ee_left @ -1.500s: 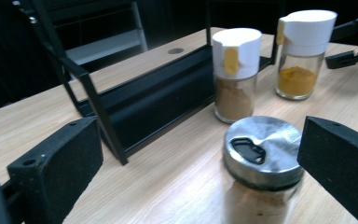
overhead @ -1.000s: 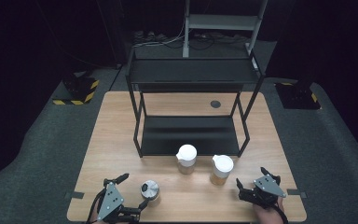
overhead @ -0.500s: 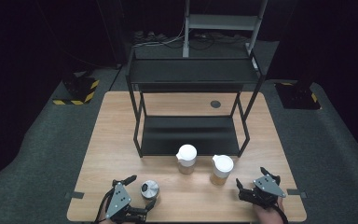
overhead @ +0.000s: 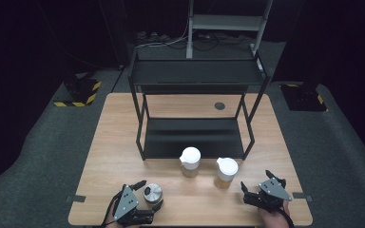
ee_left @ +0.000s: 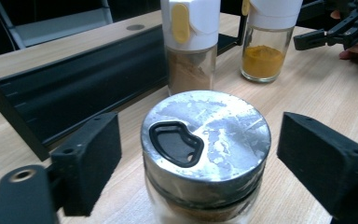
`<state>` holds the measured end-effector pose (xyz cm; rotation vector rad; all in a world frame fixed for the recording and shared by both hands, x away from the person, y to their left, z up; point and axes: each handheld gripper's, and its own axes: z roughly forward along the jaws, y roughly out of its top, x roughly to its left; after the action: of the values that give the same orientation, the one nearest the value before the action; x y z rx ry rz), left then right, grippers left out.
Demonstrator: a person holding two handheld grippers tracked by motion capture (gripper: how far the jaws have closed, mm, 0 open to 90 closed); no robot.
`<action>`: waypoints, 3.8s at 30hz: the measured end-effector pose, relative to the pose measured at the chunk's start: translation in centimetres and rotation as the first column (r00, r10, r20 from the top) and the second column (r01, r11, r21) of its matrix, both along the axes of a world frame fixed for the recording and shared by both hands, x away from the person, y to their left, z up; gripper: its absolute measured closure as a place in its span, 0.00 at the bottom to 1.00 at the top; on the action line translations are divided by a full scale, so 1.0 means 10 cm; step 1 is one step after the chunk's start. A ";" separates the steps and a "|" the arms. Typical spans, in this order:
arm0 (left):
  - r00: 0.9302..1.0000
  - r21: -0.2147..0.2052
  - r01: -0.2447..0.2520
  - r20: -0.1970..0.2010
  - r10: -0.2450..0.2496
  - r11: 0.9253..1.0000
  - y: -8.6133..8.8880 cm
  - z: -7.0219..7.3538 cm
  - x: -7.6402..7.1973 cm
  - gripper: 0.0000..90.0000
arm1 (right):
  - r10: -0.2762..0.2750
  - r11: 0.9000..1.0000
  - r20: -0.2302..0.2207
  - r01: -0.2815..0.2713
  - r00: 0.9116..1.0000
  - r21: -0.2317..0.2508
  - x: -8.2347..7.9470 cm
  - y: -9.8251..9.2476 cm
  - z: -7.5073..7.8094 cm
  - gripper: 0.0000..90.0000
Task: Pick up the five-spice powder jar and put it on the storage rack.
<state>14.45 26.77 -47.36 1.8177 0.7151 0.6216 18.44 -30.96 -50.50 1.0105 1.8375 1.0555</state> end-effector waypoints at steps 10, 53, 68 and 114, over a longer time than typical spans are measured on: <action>1.000 -0.011 0.004 -0.017 -0.004 1.000 0.01 -0.02 0.01 0.28 | 0.001 1.000 0.001 -0.001 1.000 0.001 0.00 0.00 0.00 0.00; 0.995 -0.062 -0.100 -0.016 0.099 0.993 -0.03 0.13 0.05 0.39 | 0.003 1.000 -0.001 -0.003 1.000 -0.001 0.00 0.00 0.00 0.00; 0.989 -0.054 -0.145 0.017 0.146 0.988 -0.15 0.32 0.32 0.39 | 0.003 1.000 0.000 -0.003 1.000 0.001 0.00 -0.01 0.00 0.00; 0.964 -0.068 -0.264 0.026 0.266 0.962 -0.61 0.58 1.04 0.39 | 0.009 1.000 0.012 -0.009 1.000 -0.007 -0.01 0.00 -0.01 0.00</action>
<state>24.89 20.66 -41.61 1.6613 0.9535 0.7951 18.29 -31.00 -50.64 0.9907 1.8366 1.0582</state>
